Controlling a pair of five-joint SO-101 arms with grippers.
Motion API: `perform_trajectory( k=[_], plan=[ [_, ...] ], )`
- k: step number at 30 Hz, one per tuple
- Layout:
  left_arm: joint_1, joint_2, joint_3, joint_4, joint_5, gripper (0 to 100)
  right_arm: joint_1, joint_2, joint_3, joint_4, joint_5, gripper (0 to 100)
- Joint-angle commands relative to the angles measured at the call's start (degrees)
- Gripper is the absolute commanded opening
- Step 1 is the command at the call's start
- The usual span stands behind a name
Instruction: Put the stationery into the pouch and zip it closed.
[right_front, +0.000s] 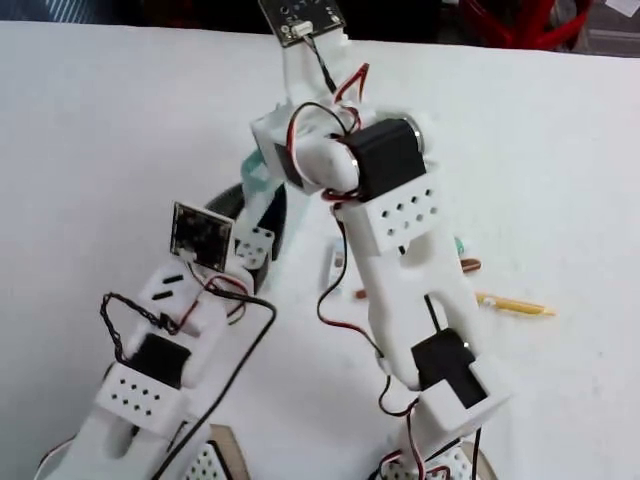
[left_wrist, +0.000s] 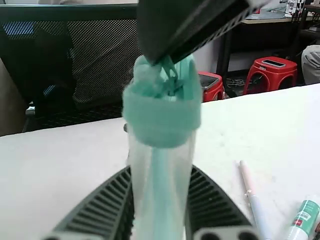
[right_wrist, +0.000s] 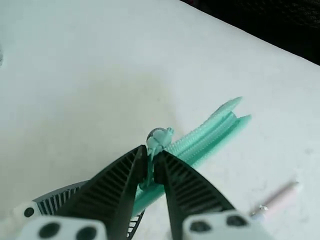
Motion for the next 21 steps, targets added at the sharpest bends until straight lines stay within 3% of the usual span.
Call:
perform_trajectory(
  k=[1, 21],
  plan=[
    [-0.1, -1.1, -0.4, -2.1, -0.8, 7, 0.0, 0.0, -0.2, 0.2, -0.3, 1.8],
    [0.0, -1.1, 0.4, -1.8, -0.6, 7, 8.0, 0.4, 0.0, -13.4, 0.3, 1.8]
  ],
)
